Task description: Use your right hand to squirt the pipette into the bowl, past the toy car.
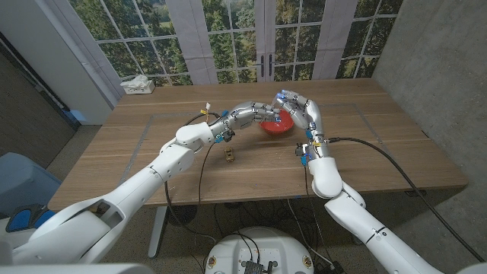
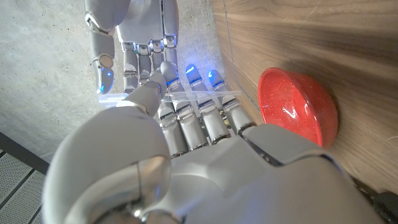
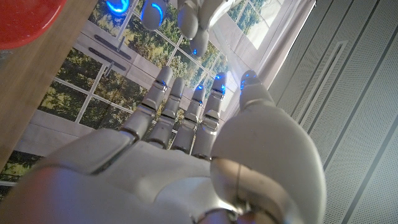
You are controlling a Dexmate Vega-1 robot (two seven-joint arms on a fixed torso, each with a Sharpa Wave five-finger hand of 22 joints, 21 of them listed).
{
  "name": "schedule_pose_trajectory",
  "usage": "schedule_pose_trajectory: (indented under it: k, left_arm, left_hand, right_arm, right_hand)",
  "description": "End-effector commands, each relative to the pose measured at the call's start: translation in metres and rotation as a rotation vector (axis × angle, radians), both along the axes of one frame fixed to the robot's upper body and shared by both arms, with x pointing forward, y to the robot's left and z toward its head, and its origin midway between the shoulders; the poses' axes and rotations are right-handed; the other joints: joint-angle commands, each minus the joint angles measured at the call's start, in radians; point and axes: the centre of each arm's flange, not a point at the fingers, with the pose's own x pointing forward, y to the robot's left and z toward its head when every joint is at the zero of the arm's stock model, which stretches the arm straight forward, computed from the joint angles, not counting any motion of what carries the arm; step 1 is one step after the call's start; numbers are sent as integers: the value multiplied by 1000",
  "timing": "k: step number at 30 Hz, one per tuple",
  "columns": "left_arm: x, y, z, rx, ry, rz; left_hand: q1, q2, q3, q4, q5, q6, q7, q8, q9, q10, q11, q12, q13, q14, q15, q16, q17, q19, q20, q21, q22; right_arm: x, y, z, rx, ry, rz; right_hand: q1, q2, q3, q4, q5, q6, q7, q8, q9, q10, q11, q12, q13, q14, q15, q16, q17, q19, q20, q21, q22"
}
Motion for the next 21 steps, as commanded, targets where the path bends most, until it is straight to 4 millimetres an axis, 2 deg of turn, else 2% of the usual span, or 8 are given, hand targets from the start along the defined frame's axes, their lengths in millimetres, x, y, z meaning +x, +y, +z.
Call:
schedule_pose_trajectory:
  k: [1, 4, 8, 14, 19, 21]
  left_arm:
    - [2, -2, 1, 8, 6, -19]
    - [2, -2, 1, 9, 4, -19]
    - [2, -2, 0, 7, 10, -19]
    - [1, -4, -1, 10, 18, -32]
    - [1, -5, -1, 14, 21, -36]
    - [1, -5, -1, 13, 23, -41]
  left_hand:
    - [-4, -4, 2, -2, 3, 11, 6, -2, 2, 15, -12, -2, 5, 5, -122, -3, 1, 7, -3, 6, 2]
    - [-4, -4, 2, -2, 3, 10, 5, -2, 2, 15, -10, -3, 5, 6, -122, -3, 1, 6, -2, 6, 2]
    - [-5, -4, 2, -2, 3, 9, 4, -3, 2, 15, -10, -3, 5, 4, -121, -4, 1, 5, -2, 6, 2]
    - [-5, -3, 1, -1, 3, 9, 6, -4, 2, 15, -12, -5, 5, 4, -122, -4, 1, 6, -2, 7, 2]
    - [-6, -3, 1, 0, 3, 10, 6, -4, 2, 15, -11, -5, 5, 5, -121, -4, 1, 5, -2, 7, 2]
    - [-7, -3, 1, 0, 4, 11, 7, -4, 2, 15, -12, -6, 5, 5, -121, -4, 1, 5, -2, 7, 2]
  right_arm:
    - [-1, 3, 1, 30, -17, -6]
    - [-1, 3, 1, 29, -17, -6]
    - [0, 4, 2, 21, -16, -8]
    - [-1, 5, 2, 9, -20, -17]
    - [-2, 5, 2, 14, -20, -11]
    - [-2, 5, 2, 8, -22, -14]
  right_hand:
    - [30, 16, 15, -11, 0, 62, 2, 22, 2, 29, -8, 12, 7, 21, -149, 7, 5, 11, -12, 13, 3]
    - [40, 23, 22, -13, -2, 100, 3, 33, 2, 47, -14, 19, 9, 28, -151, 5, 2, 15, -15, 19, 3]
    - [42, 23, 24, -13, -4, 110, 3, 35, 2, 51, -13, 20, 10, 32, -149, 4, 1, 15, -16, 21, 3]
    - [41, 11, 21, -11, -7, 63, 16, 12, 2, 26, -2, 8, 10, 27, -144, -3, -3, 12, -12, 26, 3]
    - [43, 9, 20, -12, -7, 59, 10, 8, 2, 31, -6, 9, 10, 29, -145, -4, -4, 10, -12, 28, 2]
    - [47, 8, 22, -12, -6, 24, -3, -8, 1, 36, -8, 10, 11, 30, -147, -4, -3, 9, -13, 31, 2]
